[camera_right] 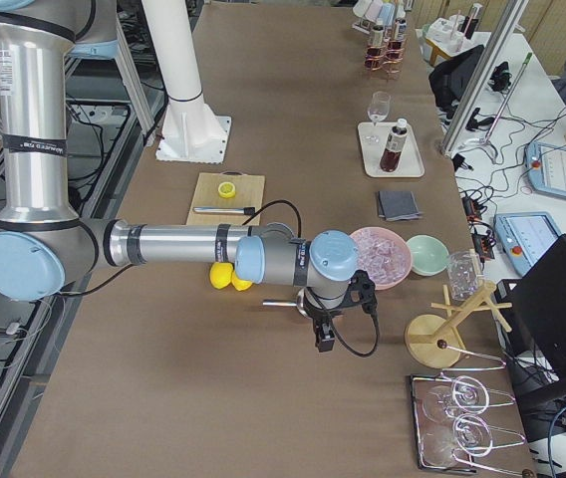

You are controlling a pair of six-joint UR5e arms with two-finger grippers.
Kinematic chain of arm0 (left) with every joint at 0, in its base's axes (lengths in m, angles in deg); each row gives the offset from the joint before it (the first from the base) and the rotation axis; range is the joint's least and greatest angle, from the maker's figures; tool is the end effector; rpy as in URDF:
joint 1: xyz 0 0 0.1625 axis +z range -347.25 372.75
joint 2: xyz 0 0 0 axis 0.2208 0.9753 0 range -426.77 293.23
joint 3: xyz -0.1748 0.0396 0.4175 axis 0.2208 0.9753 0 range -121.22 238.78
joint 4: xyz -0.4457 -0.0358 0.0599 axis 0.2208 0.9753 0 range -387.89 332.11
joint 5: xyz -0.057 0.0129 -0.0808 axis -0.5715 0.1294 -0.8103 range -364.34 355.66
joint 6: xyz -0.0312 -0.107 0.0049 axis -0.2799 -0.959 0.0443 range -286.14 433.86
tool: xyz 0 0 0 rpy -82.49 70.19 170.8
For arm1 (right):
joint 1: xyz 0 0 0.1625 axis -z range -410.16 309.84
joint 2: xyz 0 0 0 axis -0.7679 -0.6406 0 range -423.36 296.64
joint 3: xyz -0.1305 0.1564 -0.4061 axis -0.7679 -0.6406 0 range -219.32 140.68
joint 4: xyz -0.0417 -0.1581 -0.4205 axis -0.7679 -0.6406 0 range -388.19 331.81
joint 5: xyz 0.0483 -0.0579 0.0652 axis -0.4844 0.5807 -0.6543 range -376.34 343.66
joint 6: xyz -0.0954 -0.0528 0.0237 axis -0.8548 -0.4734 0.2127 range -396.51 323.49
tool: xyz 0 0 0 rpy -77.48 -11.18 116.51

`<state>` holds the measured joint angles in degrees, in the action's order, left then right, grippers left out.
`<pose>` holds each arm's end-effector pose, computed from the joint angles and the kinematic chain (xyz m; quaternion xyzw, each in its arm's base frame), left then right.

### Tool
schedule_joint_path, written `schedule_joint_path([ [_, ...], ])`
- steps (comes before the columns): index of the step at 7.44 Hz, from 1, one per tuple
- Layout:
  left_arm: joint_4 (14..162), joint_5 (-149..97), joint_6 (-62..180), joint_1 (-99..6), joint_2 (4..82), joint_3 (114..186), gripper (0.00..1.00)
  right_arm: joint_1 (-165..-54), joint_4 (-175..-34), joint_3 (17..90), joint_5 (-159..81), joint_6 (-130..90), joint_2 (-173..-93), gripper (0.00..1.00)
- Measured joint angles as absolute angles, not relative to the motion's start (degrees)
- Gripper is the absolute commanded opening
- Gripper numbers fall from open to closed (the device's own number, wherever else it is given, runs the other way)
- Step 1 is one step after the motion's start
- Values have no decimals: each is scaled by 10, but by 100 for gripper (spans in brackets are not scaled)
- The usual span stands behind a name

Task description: Take tea from basket to plate

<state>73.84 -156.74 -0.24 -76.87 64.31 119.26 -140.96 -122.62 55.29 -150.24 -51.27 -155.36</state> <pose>-0.0290 -0.8330 0.4266 -0.1696 0.5084 -0.4189 0.7330 0.0630 -0.5109 0.6804 0.0359 -0.3723 -0.1068 0.9212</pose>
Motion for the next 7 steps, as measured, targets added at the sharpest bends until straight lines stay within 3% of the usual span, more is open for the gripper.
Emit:
schedule_joint_path([
  [4,711,-1585,15,-786,550,1373,98,-1410,-1227,550,-1503,-512,-1554,100],
  [7,661,-1581,195,-781,466,1475,98,-1410,-1226,551,-1502,-512,-1554,100],
])
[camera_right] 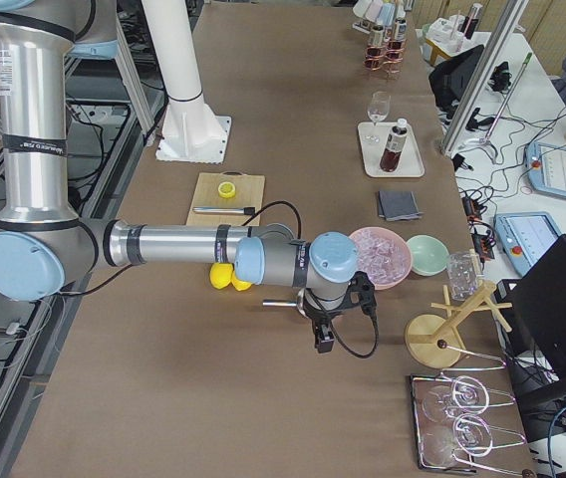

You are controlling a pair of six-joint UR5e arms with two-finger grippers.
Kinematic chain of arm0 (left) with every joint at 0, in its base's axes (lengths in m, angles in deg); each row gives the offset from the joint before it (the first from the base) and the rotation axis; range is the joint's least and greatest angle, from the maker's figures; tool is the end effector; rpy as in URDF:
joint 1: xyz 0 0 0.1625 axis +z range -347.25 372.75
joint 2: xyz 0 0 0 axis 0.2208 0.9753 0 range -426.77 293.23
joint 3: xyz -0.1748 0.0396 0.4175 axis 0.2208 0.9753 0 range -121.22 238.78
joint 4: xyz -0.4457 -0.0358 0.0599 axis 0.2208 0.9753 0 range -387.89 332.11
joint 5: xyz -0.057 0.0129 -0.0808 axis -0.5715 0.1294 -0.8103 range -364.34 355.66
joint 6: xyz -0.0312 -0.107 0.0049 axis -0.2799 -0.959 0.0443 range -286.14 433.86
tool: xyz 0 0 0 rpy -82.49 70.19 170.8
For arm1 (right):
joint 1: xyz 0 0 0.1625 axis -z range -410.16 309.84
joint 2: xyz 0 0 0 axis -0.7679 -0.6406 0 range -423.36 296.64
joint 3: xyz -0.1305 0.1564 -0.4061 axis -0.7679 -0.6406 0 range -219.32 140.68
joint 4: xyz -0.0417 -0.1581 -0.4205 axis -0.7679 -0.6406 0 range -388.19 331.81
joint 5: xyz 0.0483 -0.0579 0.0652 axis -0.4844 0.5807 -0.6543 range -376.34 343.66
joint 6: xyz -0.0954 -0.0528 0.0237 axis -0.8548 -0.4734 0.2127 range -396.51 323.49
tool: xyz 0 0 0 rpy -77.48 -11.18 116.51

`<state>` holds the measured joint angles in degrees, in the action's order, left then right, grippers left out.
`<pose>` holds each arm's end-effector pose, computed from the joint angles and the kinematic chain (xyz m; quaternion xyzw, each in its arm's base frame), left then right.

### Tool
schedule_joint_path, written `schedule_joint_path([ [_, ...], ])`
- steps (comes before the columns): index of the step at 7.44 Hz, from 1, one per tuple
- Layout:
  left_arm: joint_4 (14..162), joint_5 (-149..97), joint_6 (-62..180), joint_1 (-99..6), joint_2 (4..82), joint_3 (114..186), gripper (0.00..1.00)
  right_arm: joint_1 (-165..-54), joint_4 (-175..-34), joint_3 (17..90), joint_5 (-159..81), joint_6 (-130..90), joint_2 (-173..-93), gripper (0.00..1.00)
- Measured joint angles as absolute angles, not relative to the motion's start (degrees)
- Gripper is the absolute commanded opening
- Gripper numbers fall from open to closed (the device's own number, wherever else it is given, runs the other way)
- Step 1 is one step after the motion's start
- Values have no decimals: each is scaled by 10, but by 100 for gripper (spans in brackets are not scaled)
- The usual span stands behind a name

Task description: Take tea from basket to plate

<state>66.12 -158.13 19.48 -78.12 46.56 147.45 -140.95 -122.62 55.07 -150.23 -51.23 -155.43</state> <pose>-0.0437 -0.6901 0.4188 -0.0612 0.5457 -0.2783 0.7880 0.0630 -0.5101 0.6831 0.0334 -0.3726 -0.1056 0.9214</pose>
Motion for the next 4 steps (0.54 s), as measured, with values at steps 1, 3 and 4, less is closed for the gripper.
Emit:
schedule_joint_path([
  [1,656,-1577,235,-771,445,1492,98,-1410,-1226,551,-1502,-512,-1554,100],
  [3,657,-1531,408,-760,400,1502,98,-1410,-1227,551,-1501,-512,-1552,100],
  [4,656,-1500,494,-759,378,1501,98,-1410,-1227,551,-1501,-512,-1552,100],
])
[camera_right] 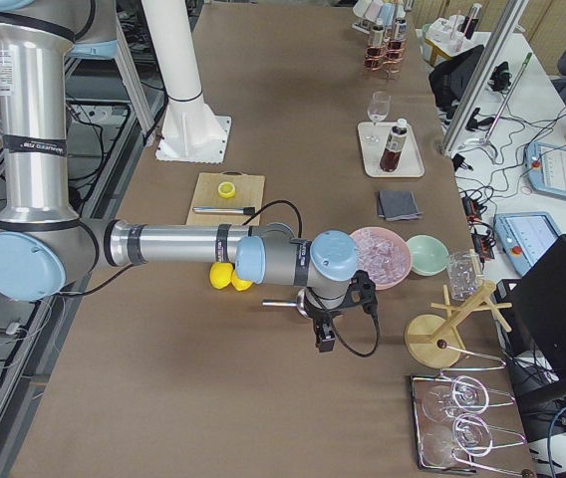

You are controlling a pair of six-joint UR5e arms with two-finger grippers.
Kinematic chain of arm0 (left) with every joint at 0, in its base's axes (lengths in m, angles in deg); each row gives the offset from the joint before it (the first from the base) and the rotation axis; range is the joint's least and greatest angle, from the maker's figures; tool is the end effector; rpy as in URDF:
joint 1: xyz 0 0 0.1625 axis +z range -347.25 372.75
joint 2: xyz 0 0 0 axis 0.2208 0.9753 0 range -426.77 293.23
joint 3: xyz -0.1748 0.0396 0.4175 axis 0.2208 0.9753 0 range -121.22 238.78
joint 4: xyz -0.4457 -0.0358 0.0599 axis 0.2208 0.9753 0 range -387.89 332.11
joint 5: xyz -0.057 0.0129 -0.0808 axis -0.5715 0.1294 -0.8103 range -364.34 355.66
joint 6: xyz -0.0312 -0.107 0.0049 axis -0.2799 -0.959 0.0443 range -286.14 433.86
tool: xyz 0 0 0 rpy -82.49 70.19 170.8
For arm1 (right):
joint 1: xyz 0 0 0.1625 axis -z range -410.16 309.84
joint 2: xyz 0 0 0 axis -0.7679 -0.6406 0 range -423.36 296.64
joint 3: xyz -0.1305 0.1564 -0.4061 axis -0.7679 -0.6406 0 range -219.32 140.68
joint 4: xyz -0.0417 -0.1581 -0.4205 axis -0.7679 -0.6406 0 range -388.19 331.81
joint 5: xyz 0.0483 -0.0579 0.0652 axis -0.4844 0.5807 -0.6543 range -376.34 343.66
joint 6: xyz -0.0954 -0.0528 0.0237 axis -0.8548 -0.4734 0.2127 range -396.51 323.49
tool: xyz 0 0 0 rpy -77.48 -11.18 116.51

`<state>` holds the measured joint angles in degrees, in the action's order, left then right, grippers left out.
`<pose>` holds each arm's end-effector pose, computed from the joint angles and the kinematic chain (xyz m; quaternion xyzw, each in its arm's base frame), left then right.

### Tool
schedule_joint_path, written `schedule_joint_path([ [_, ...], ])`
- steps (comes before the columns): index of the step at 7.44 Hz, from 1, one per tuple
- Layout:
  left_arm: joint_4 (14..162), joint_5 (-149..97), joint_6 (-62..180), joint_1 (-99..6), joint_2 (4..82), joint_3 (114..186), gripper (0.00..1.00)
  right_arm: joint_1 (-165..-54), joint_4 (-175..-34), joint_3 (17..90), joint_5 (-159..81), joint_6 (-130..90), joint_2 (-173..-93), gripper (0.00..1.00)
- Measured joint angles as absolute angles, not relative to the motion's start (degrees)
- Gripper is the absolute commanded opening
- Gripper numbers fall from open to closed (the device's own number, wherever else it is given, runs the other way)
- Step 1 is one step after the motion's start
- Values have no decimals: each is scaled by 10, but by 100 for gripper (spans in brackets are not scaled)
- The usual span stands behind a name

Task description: Take tea from basket to plate

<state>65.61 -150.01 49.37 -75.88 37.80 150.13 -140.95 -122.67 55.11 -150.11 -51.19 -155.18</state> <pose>-0.0258 -0.6445 0.5102 0.0423 0.4820 -0.0976 0.8697 0.0632 -0.5123 0.6807 0.0351 -0.3714 -0.1061 0.9217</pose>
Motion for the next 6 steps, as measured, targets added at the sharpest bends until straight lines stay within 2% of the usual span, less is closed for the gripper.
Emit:
schedule_joint_path([
  [3,647,-1398,678,-760,320,1488,98,-1409,-1227,550,-1502,-511,-1552,100],
  [6,640,-1376,782,-765,293,1433,98,-1409,-1227,550,-1502,-505,-1552,100],
])
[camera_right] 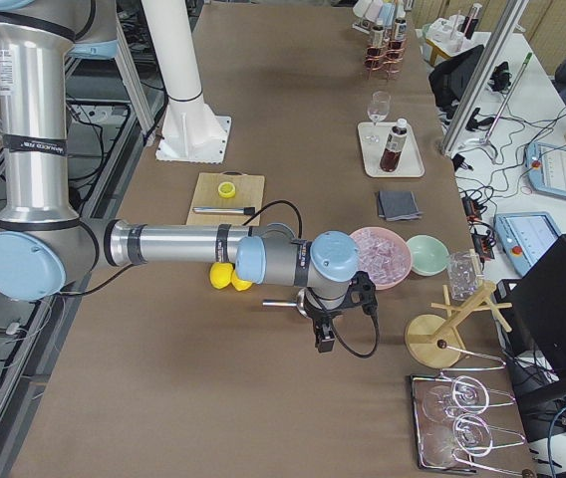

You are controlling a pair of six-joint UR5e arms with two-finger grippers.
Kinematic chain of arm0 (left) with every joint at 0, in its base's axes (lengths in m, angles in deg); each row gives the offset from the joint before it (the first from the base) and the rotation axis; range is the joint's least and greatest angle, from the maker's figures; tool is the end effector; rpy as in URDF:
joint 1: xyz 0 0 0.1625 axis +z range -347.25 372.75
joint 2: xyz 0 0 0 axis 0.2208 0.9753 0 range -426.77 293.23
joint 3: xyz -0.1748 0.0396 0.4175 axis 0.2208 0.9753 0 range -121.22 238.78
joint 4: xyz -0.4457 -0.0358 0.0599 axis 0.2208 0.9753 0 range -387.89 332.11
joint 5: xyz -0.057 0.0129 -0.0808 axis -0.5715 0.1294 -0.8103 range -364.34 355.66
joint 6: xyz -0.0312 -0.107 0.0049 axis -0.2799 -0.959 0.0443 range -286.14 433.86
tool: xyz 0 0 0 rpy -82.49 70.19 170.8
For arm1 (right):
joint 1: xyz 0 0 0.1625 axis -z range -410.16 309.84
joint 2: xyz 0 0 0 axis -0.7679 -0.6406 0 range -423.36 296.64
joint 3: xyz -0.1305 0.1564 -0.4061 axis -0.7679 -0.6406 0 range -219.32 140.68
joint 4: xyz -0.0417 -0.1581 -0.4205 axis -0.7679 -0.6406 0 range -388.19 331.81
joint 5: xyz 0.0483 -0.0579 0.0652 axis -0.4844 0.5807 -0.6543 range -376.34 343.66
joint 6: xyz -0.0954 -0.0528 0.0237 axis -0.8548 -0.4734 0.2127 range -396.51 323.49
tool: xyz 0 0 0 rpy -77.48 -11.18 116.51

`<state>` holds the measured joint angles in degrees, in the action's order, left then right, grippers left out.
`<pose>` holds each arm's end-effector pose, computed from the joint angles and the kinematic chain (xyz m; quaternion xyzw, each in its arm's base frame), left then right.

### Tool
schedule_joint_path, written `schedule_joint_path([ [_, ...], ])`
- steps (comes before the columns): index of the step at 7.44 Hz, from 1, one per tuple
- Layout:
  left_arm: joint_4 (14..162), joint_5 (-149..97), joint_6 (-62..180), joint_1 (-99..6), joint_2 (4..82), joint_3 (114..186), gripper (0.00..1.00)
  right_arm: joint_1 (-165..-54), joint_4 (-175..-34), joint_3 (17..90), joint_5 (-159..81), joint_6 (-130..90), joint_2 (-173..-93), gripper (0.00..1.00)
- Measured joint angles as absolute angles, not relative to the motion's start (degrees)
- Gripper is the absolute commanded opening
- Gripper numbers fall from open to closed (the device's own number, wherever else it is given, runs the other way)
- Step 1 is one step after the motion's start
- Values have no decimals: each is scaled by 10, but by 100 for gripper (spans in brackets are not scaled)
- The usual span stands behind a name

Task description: Take tea from basket to plate

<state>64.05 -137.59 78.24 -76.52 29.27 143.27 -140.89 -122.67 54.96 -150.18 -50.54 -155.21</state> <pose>-0.0495 -0.5825 0.6872 0.0317 0.3677 0.0493 0.9281 0.0625 -0.5119 0.6823 0.0314 -0.3723 -0.1008 0.9221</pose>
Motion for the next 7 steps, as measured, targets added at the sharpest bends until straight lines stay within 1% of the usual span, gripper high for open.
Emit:
schedule_joint_path([
  [2,652,-1354,793,-767,281,1418,98,-1409,-1227,550,-1502,-499,-1552,100],
  [7,655,-1339,792,-792,259,1416,98,-1409,-1227,550,-1502,-498,-1551,100],
])
